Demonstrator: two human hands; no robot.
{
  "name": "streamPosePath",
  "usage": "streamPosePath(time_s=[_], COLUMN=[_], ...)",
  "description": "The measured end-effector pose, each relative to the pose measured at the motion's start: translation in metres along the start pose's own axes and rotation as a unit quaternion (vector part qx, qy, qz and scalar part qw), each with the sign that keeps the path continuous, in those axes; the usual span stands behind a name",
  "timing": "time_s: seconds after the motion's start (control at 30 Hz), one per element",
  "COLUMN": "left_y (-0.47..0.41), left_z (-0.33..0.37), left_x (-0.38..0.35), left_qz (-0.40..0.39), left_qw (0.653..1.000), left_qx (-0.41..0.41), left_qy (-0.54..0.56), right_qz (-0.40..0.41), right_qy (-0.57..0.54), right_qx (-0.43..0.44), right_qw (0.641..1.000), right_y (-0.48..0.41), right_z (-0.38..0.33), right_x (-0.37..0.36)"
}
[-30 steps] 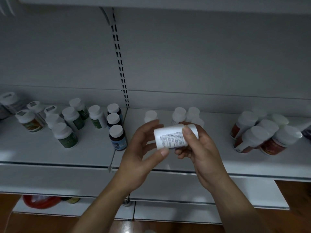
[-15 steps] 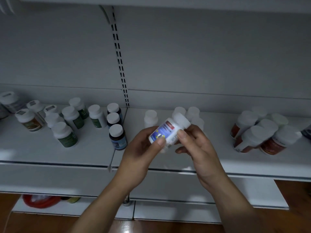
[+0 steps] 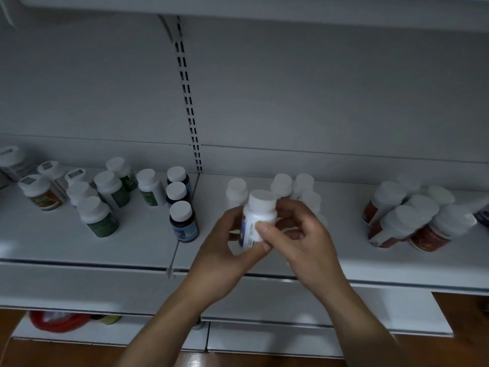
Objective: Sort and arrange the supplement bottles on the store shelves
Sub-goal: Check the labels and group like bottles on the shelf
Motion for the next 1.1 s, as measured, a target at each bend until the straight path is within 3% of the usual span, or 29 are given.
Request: streamPosePath(time_s=[0.1,0.2,0.4,0.57,0.77,0.93,1.1], left_y=[-0.003,-0.009,-0.027,-0.042,-0.064,-0.080,-0.050], left_z=[-0.015,-0.038,-0.079,-0.081,-0.085,-0.084,-0.076], left_x=[0.002,0.008,0.017,0.023,0.024,0.025,0.031], left_qz=[0.036,0.080,0.132,0.150,0.137,0.120,0.137], left_qw=[0.999,0.996,0.989,0.984,0.988,0.990,0.985], left_qx=[0.017,0.034,0.044,-0.001,-0.010,0.014,0.055], left_qy=[-0.012,-0.009,-0.041,-0.098,-0.063,-0.071,-0.094], right_qz=[-0.020,0.033,0.068,0.029,-0.012,-0.004,0.075], right_qy=[0.101,0.191,0.388,0.502,0.578,0.571,0.471], right_qx=[-0.004,0.017,0.032,-0.018,-0.064,-0.040,0.019], right_qw=[0.995,0.981,0.918,0.864,0.814,0.820,0.879], right_y=[-0.006,-0.018,-0.064,-0.098,-0.120,-0.119,-0.092], right_z=[0.004,0.002,-0.005,0.009,0.031,0.027,-0.005], right_x=[-0.005,0.010,0.028,0.025,0.022,0.023,0.040])
Point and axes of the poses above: each hand's wrist, its own y-axis away from the middle knuckle, its own x-axis out of the back of the hand, z = x × y, the point moved 10 cm from there along -y, towards the middle knuckle, and after that the axes turned 8 degrees about -z, right-handed, at the moved point
